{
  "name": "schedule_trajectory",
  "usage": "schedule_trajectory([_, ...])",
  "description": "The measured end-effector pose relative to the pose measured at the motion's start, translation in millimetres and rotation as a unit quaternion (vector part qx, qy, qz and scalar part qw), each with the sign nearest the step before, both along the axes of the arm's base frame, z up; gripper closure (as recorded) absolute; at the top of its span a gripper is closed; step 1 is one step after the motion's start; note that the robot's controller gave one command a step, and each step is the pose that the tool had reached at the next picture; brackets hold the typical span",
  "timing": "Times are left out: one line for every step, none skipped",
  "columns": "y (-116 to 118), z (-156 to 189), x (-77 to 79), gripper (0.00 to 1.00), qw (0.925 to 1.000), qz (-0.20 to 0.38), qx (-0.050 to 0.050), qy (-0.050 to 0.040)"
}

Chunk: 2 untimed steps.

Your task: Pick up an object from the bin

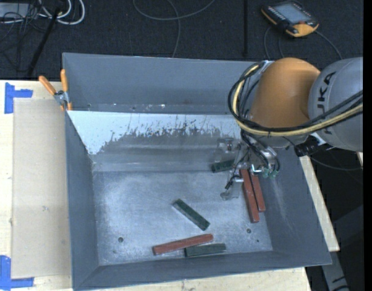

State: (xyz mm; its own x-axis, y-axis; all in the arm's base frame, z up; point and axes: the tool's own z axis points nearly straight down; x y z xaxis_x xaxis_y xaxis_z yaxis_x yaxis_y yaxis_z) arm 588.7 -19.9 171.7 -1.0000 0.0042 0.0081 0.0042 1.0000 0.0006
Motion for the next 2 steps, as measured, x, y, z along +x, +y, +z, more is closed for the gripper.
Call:
schedule_trajectory([0.0, 4.4, 1.7, 0.0, 1.0, 0.0, 0.0, -0.0037])
schedule_trajectory([46.3, -66.3, -22.3, 0.0, 0.9999, -0.014, 0.0, -0.006])
